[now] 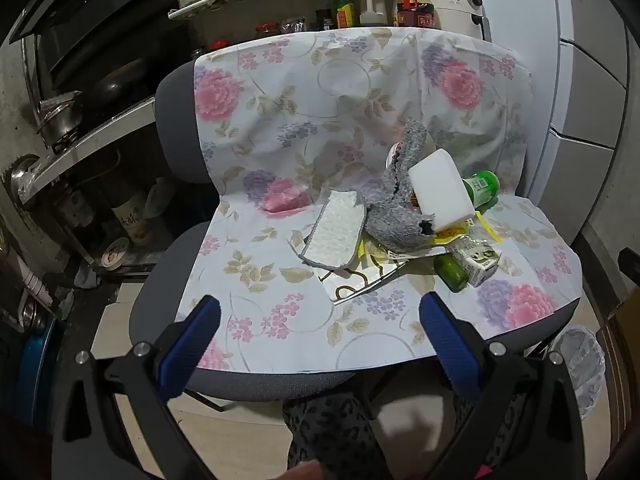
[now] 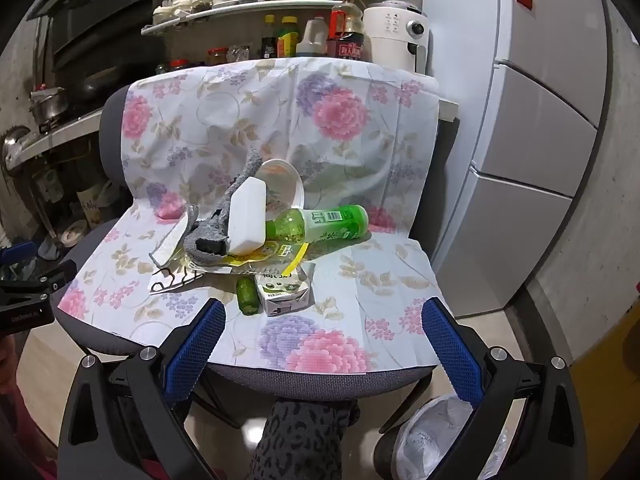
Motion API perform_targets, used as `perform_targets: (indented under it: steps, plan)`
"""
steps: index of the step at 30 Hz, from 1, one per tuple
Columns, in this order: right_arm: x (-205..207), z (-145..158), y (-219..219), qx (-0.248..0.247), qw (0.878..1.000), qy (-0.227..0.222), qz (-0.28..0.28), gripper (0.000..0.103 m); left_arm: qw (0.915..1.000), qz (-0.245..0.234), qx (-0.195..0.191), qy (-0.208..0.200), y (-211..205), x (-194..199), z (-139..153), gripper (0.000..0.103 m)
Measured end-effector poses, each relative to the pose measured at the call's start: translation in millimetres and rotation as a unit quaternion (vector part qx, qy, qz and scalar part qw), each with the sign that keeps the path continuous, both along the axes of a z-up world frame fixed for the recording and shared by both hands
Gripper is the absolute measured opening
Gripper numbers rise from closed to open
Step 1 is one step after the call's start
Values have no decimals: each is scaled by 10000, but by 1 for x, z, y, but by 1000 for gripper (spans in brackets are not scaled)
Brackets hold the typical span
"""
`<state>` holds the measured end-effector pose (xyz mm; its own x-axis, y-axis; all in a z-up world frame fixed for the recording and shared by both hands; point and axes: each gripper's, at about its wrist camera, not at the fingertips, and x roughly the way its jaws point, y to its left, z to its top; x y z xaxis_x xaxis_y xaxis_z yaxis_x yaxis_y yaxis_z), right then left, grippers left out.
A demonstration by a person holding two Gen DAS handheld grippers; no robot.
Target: Collect trash
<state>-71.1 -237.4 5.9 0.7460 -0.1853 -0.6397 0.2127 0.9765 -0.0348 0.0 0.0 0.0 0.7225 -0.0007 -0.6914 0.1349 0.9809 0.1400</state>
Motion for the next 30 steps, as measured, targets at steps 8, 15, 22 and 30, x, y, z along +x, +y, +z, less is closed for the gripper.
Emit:
perform_targets:
  steps: [8, 15, 22, 30]
  plan:
    - [0, 1, 1, -15, 10000, 7, -14, 97, 10000, -8, -22, -35, 0, 0, 1, 97]
    - [-1, 3, 0, -28, 10000, -9, -28, 97, 10000, -15, -17, -83, 9, 7, 2, 97]
    - [-3, -1, 4, -15, 10000, -27, -26, 97, 9999, 55, 4, -124, 5, -2, 7, 97]
    - [-1, 5, 2, 13, 10000, -19, -27, 97, 9999, 54, -5, -124, 7, -1, 7, 97]
